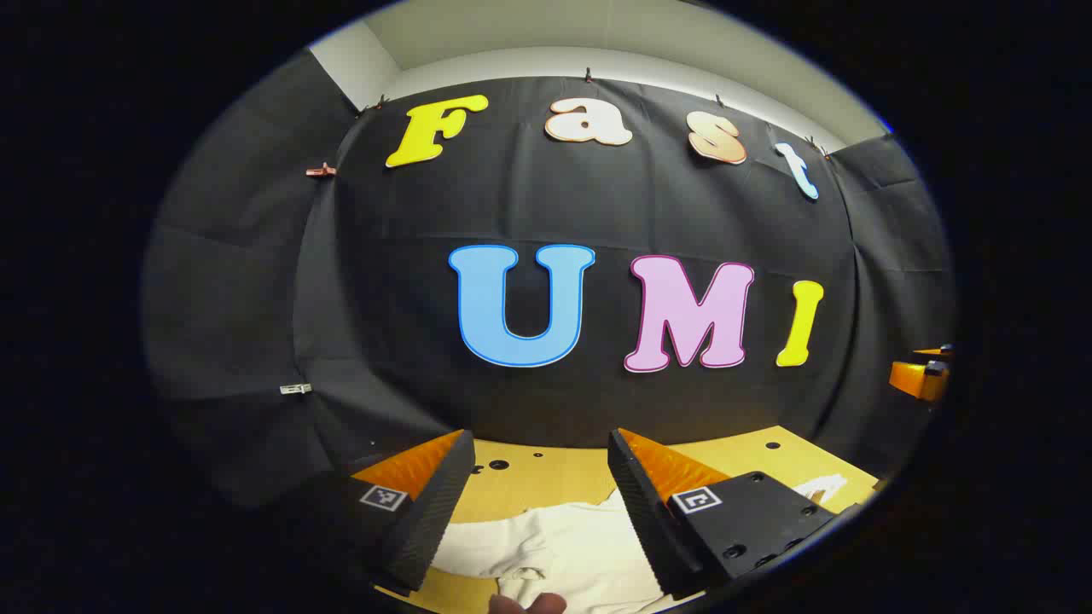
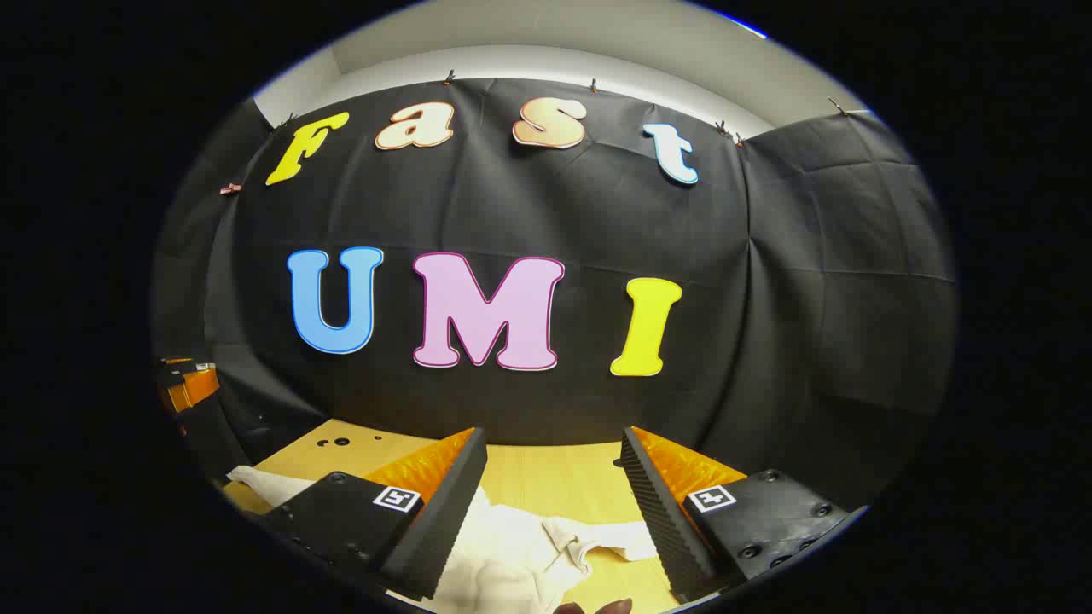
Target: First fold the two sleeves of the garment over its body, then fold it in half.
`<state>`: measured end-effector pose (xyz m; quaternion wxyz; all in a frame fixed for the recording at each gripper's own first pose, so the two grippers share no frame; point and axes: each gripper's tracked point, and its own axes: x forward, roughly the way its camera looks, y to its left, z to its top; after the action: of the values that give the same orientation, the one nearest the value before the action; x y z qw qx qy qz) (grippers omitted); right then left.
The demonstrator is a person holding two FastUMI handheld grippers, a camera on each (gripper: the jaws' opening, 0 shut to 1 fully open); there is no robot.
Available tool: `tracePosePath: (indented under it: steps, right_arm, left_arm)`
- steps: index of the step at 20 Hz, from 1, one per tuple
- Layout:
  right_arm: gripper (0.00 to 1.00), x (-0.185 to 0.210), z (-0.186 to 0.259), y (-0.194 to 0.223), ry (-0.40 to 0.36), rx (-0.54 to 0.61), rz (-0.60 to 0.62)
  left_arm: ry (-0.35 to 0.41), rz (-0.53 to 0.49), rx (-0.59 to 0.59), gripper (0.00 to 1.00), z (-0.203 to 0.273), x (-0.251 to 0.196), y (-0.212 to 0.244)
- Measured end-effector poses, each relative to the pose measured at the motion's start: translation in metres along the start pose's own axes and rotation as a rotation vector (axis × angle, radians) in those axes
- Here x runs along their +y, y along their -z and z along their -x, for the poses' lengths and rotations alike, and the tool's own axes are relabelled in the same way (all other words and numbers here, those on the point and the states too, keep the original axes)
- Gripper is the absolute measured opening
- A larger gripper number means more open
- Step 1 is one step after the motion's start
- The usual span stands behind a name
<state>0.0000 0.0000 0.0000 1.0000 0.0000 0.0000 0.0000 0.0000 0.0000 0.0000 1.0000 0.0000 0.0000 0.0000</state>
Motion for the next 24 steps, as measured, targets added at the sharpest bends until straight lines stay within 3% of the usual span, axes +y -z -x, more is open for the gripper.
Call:
tracePosePath:
  steps: [18, 24]
  right_arm:
    - [0.98, -0.029, -0.025, 0.017, 0.004, 0.034, -0.027]
    - [0.97, -0.082, -0.045, 0.050, 0.071, 0.072, 0.030]
  left_arm:
    - [0.036, -0.042, 0.024, 0.96, -0.014, -0.045, 0.004]
    - [0.051, -0.041, 0.052, 0.96, -0.011, -0.063, 0.011]
